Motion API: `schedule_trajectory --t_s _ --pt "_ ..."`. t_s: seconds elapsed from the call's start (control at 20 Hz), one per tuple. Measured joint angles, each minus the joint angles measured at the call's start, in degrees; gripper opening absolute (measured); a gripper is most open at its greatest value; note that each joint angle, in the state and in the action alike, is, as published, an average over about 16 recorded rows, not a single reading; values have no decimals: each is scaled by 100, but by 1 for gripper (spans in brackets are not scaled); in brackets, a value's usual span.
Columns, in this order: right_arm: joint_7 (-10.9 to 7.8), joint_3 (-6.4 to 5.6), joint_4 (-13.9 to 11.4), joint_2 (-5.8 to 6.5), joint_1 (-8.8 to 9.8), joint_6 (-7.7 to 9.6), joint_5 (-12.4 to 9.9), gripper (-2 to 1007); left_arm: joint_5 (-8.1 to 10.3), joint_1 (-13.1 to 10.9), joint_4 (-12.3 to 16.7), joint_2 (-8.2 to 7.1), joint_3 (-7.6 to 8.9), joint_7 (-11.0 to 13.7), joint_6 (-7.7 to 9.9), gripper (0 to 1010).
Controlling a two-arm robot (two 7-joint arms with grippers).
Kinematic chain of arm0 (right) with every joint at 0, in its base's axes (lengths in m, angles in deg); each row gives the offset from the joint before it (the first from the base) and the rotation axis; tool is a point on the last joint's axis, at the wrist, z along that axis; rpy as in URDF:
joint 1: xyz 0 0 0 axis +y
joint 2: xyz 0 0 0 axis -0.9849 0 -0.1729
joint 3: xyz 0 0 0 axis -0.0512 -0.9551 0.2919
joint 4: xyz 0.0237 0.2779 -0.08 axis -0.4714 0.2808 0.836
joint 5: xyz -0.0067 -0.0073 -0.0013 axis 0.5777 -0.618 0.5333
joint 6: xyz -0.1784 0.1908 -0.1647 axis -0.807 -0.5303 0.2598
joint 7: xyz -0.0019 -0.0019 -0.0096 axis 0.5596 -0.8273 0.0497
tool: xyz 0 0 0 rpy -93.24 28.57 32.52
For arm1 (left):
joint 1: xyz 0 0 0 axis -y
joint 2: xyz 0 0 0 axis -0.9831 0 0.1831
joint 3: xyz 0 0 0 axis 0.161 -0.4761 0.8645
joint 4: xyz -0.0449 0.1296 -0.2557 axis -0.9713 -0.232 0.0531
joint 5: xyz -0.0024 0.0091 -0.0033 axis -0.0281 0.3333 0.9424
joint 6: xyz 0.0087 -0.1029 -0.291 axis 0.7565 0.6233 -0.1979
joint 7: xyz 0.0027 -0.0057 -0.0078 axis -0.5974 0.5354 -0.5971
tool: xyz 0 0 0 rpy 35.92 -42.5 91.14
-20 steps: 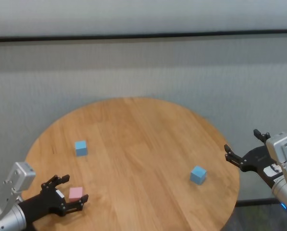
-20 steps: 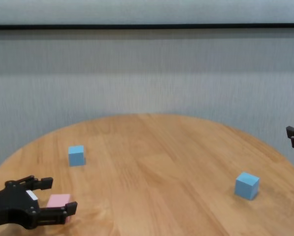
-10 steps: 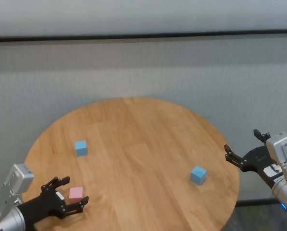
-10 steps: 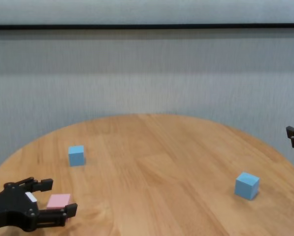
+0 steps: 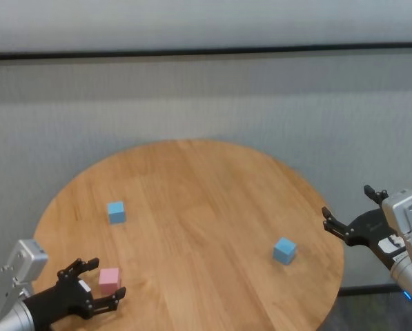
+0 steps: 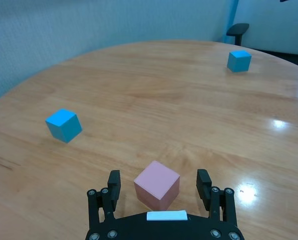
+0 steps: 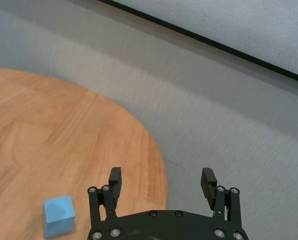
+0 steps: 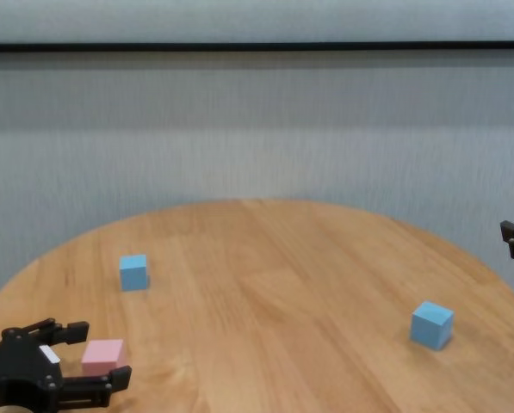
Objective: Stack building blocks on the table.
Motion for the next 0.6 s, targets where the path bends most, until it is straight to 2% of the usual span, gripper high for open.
schedule_trajectory --t_s 0.6 --pt "0 0 0 0 0 0 0 1001 -60 13 18 -24 -72 25 40 983"
